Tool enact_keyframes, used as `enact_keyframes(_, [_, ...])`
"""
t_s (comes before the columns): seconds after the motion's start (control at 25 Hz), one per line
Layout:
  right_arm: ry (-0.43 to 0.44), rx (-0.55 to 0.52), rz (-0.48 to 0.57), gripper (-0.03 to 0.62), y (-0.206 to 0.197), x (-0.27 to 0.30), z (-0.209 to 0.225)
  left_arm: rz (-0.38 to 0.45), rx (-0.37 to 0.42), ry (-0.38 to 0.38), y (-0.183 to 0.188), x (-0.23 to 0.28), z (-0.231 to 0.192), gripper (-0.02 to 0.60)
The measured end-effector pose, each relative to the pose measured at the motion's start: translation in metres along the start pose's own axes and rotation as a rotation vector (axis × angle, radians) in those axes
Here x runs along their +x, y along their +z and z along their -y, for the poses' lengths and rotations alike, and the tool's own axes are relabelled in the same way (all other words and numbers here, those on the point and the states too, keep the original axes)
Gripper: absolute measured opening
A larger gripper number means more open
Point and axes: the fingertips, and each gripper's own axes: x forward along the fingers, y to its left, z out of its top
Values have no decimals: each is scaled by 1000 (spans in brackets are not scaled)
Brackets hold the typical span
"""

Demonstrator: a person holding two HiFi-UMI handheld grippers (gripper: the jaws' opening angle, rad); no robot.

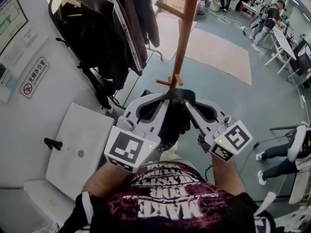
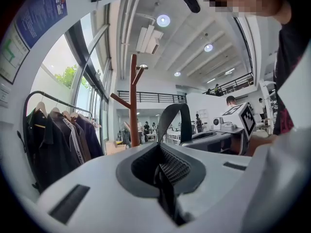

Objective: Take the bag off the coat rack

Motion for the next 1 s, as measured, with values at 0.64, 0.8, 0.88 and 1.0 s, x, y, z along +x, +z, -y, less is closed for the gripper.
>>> enact_keyframes(0.64, [9,-37,-7,11,10,-7,-26,31,1,0,11,-27,9,9])
enact_keyframes(0.8, [4,-44,-7,11,12,-9,-26,37,2,-7,12,-25,9,9])
enact_keyframes(0.88, [-1,-43,-14,11,9,-10,-24,32,0,-13,10,-23,9,9])
enact_keyframes(1.0, [-5,-35,-28,11,3,-9,-18,24,2,-18,5,-16,9,9])
